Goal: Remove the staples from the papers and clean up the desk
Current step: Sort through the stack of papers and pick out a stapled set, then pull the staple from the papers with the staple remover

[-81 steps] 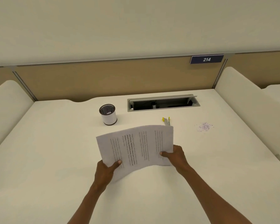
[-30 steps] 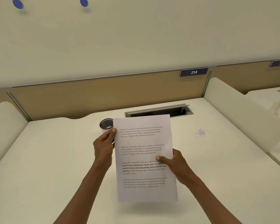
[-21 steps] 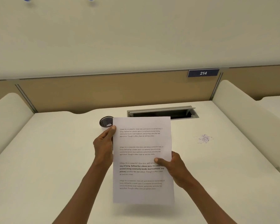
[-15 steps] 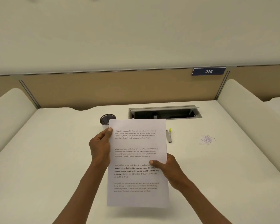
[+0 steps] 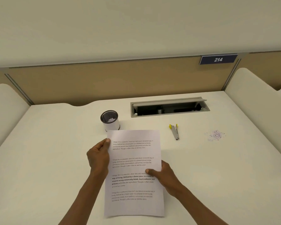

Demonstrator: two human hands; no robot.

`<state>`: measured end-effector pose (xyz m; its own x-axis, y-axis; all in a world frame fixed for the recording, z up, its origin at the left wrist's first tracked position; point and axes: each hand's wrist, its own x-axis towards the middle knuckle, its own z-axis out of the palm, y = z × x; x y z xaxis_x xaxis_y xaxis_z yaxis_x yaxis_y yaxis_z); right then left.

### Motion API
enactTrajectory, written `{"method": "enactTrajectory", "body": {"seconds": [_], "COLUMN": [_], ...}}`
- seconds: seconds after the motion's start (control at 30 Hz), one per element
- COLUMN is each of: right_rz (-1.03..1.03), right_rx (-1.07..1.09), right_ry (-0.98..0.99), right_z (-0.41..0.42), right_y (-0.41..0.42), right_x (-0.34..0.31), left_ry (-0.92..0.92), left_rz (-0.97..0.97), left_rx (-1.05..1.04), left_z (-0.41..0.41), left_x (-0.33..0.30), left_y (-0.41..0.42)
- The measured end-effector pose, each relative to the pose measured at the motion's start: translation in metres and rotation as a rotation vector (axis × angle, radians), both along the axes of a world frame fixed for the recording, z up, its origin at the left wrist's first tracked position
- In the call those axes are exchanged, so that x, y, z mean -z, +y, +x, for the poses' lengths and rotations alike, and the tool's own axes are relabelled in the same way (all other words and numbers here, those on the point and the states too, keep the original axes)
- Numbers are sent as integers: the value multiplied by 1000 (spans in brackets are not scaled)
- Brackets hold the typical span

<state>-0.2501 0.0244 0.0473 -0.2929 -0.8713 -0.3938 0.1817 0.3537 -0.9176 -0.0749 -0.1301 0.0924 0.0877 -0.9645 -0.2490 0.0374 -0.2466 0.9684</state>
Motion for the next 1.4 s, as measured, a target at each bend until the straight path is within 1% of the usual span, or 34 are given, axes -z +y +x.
{"method": "enactTrajectory", "body": {"seconds": [0.13, 0.17, 0.23, 0.3, 0.37, 0.47, 0.5, 0.57, 0.73, 0.8, 0.87, 0.93, 1.0, 1.07, 1.13, 1.17, 1.2, 1.23, 1.3, 1.33, 1.4], "right_rz": [64, 91, 142, 107, 65, 30, 31, 112, 365, 418, 426, 425, 466, 453, 267, 168, 87, 24, -57, -82, -146], "right_rx": [-12, 20, 162, 302, 387, 450, 450, 404, 215, 207, 193, 145, 129, 184, 241, 240, 205, 137, -36, -126, -289], "right_ry": [2, 25, 129, 230, 419, 853, 955, 1064, 1213, 1254, 1305, 1301, 1227, 1021, 740, 613, 529, 498, 522, 560, 704], "right_z": [-13, -18, -35, -56, -78, -115, -126, -143, -164, -167, -171, -175, -180, -183, -180, -176, -170, -163, -151, -145, -135], "right_y": [-3, -5, -12, -23, -38, -64, -72, -89, -117, -123, -128, -133, -137, -139, -138, -135, -130, -124, -113, -108, -101], "right_x": [11, 13, 17, 21, 25, 33, 35, 39, 55, 60, 63, 62, 60, 49, 30, 16, 2, -13, -39, -50, -70], "left_ry": [-39, -50, -69, -95, -132, -181, -190, -204, -264, -279, -274, -265, -269, -261, -259, -265, -273, -280, -291, -296, -311], "left_rz": [3, 4, 12, 15, 12, 12, 10, 4, -45, -47, -45, -50, -69, -85, -106, -122, -140, -158, -190, -207, -245], "left_rx": [50, 63, 80, 88, 103, 140, 150, 159, 174, 190, 208, 224, 241, 257, 274, 285, 296, 306, 324, 336, 363], "left_z": [-14, -18, -26, -31, -35, -42, -45, -52, -63, -66, -67, -69, -70, -72, -75, -76, -76, -77, -77, -77, -76], "left_x": [14, 16, 19, 23, 27, 32, 32, 32, 32, 33, 35, 34, 32, 27, 22, 20, 17, 14, 8, 5, -1], "left_y": [-4, -5, -6, -8, -10, -14, -14, -15, -14, -15, -15, -15, -13, -10, -8, -7, -6, -4, -1, 1, 6]}}
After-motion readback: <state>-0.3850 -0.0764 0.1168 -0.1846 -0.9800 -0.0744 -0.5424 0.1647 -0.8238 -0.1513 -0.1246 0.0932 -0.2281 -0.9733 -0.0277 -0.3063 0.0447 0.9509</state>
